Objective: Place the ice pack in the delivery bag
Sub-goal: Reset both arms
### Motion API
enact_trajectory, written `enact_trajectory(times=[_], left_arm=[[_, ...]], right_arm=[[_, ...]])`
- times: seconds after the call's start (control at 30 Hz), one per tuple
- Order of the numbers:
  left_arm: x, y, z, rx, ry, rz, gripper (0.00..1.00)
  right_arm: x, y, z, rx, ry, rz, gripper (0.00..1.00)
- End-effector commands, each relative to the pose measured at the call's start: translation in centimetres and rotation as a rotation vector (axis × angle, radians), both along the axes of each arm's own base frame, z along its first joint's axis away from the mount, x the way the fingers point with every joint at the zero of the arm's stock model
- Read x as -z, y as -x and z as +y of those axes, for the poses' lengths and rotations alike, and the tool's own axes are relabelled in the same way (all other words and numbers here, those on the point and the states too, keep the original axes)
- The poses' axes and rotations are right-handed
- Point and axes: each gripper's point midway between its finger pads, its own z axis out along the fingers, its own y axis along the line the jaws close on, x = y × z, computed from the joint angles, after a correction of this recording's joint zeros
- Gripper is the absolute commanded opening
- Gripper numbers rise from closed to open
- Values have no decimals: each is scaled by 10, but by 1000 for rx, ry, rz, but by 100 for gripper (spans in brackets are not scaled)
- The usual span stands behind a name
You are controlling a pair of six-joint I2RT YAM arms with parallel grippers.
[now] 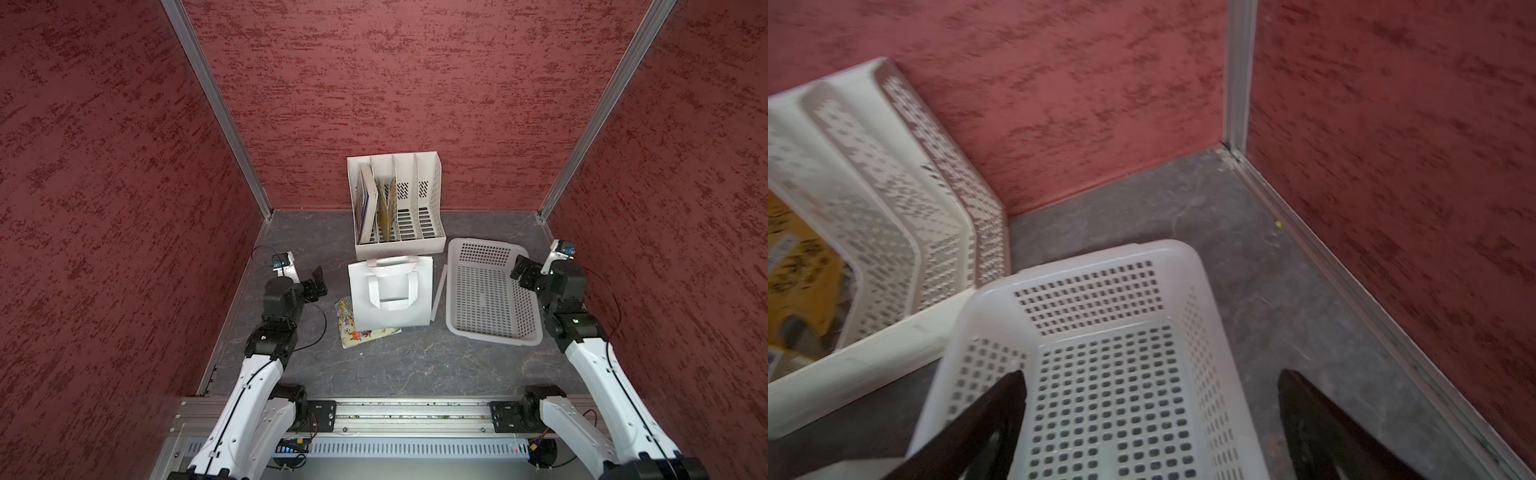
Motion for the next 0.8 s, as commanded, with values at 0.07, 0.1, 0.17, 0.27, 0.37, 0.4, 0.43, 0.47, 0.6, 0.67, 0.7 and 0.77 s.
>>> enact_trajectory(times=[0.07, 0.1, 0.17, 0.27, 0.37, 0.4, 0.43, 0.47, 0.6, 0.67, 0.7, 0.77], left_arm=[[-14, 0, 6, -17, -21, -23, 100], [-8, 1, 7, -17, -34, -10, 100], [12, 3, 8, -7, -74, 22, 100], [33, 4, 16, -25, -109, 38, 100], [41, 3, 18, -18, -144, 19, 100], [44, 3, 20, -22, -158, 21, 100], [46, 2, 24, -40, -160, 17, 100], [47, 2, 27, -52, -156, 13, 100], [59, -2, 36, -87, -125, 46, 100], [63, -4, 36, -87, -121, 54, 100], [64, -5, 37, -88, -121, 53, 100], [64, -7, 39, -90, -124, 38, 100]], right_arm=[[36, -9, -45, 153, -120, -22, 99], [44, -10, -46, 147, -113, -13, 98], [48, -15, -45, 115, -91, -46, 98], [50, -18, -42, 50, -35, -115, 98], [54, -16, -39, 21, -14, -119, 98], [53, -15, -37, 13, -18, -122, 98], [51, -12, -37, 19, -24, -132, 98], [49, -9, -37, 26, -28, -145, 98], [55, 12, -49, 128, -10, -102, 98], [61, 22, -60, 189, 28, -51, 99], [63, 23, -62, 191, 46, -39, 99], [67, 21, -62, 181, 55, -29, 99]])
